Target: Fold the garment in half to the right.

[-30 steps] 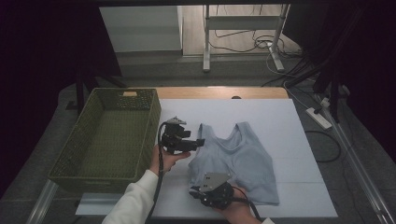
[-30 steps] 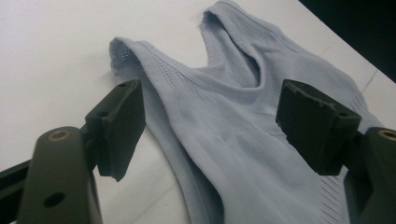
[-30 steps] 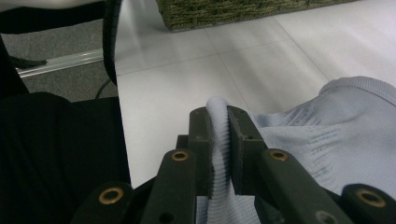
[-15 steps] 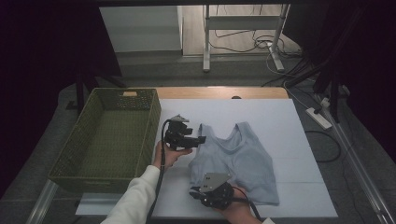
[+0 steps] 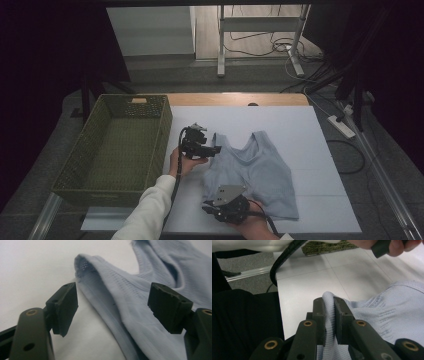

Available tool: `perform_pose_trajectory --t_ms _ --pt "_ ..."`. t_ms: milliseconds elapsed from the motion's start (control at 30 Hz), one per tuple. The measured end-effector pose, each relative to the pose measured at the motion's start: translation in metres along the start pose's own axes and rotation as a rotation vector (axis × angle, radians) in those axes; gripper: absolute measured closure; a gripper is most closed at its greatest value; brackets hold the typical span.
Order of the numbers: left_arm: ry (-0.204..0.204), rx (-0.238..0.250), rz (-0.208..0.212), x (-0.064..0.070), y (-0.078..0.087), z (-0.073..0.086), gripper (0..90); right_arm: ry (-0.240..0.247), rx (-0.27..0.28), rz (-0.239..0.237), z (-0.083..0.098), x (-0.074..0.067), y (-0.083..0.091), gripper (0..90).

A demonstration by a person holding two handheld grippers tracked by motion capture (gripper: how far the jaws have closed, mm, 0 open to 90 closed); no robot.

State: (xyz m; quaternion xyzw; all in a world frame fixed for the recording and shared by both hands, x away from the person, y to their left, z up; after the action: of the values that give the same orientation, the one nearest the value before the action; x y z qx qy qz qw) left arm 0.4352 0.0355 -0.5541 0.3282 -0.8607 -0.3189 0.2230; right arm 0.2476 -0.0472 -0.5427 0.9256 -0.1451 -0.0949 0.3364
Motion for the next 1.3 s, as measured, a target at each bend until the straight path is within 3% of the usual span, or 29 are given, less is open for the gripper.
perform_pose_trajectory --t_ms 167,467,1000,1133,1233,1300 --pt "-0.009 -0.034 -0.015 -0.006 -0.013 0.002 23.7 0.002 -0.005 -0.003 0.001 0.000 -0.001 80.2" --pt "0.021 -0.063 -0.040 -0.016 -0.031 0.007 22.8 0.006 -0.011 0.004 0.001 0.000 -0.001 80.2" --pt "-0.024 -0.062 -0.055 -0.018 -0.037 0.003 22.5 0.009 -0.013 0.003 0.001 0.000 -0.001 80.2" --pt "-0.042 -0.060 -0.046 -0.016 -0.037 0.003 26.9 0.010 -0.010 0.002 0.000 0.000 -0.001 80.1" --pt "-0.037 -0.047 -0.007 -0.013 -0.036 0.004 35.5 0.013 -0.009 0.003 0.000 0.000 -0.001 80.1" --pt "-0.039 -0.039 -0.005 -0.011 -0.036 0.004 40.1 0.014 -0.010 0.002 0.001 0.000 -0.001 80.1"
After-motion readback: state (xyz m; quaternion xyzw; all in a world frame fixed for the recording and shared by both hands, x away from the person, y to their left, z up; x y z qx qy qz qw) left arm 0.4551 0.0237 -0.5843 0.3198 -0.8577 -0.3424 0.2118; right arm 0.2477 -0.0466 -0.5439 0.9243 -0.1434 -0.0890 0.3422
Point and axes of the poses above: each handheld gripper's, and its own axes: y roughly backward along the jaws, z roughly out of its underside, x roughly to its right, the point moved 7 cm from there along -y, roughly forward along the jaws, and after that the axes turned 7 degrees about -y, right-handed, at the moved point
